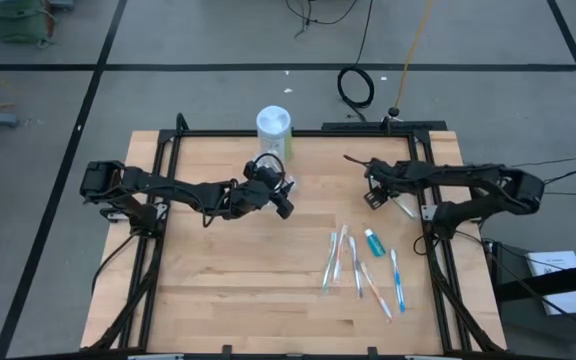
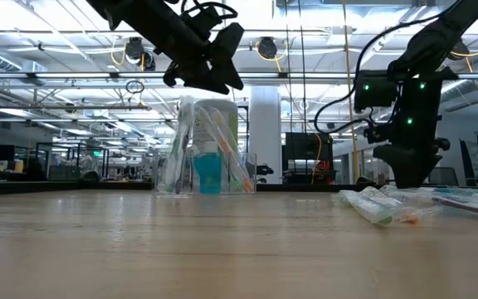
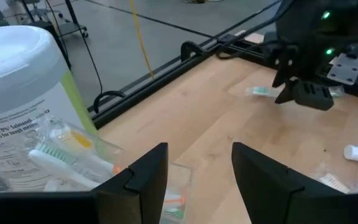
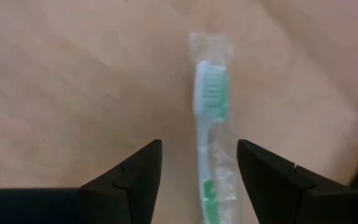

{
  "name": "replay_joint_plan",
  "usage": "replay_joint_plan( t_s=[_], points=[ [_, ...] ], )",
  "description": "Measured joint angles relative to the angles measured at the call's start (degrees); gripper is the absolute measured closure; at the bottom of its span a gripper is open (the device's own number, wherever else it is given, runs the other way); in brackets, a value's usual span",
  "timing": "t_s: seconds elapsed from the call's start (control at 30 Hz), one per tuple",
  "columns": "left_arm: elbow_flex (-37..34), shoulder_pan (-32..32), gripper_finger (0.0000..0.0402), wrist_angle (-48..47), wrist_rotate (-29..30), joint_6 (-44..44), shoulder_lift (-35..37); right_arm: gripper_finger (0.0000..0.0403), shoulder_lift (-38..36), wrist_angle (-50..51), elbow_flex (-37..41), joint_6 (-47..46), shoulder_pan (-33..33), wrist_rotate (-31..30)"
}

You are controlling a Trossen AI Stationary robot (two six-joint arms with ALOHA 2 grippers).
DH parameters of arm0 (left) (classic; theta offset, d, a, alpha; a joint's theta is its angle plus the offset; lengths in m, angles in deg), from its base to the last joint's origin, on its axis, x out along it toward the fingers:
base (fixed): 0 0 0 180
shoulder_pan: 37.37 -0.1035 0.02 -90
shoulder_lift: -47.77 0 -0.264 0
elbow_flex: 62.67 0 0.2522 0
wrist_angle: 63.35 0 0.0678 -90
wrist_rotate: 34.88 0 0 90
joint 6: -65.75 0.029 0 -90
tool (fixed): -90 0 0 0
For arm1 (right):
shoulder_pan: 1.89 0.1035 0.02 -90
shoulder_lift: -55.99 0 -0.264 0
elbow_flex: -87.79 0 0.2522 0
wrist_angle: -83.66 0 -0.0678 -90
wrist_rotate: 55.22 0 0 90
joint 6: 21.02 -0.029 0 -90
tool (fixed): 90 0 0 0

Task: Pick & Place toothbrushing station
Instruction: Put the green toothbrush into the transparent organizer

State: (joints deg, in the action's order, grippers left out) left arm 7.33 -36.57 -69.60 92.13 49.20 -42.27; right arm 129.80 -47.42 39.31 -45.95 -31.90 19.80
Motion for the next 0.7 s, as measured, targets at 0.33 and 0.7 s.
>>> replay_joint_plan(
  t_s=[0.33,0.7],
  points=[
    [0.0,0.4,0.0218,0.0,0.1,6.6,0.0,0.0291,1.8,-3.5,0.0,3.4,0.0,0.0],
    [0.0,4.1,0.0218,-4.9,-0.2,9.0,10.0,0.0396,-4.5,-9.8,0.1,6.3,1.2,5.7]
  ],
)
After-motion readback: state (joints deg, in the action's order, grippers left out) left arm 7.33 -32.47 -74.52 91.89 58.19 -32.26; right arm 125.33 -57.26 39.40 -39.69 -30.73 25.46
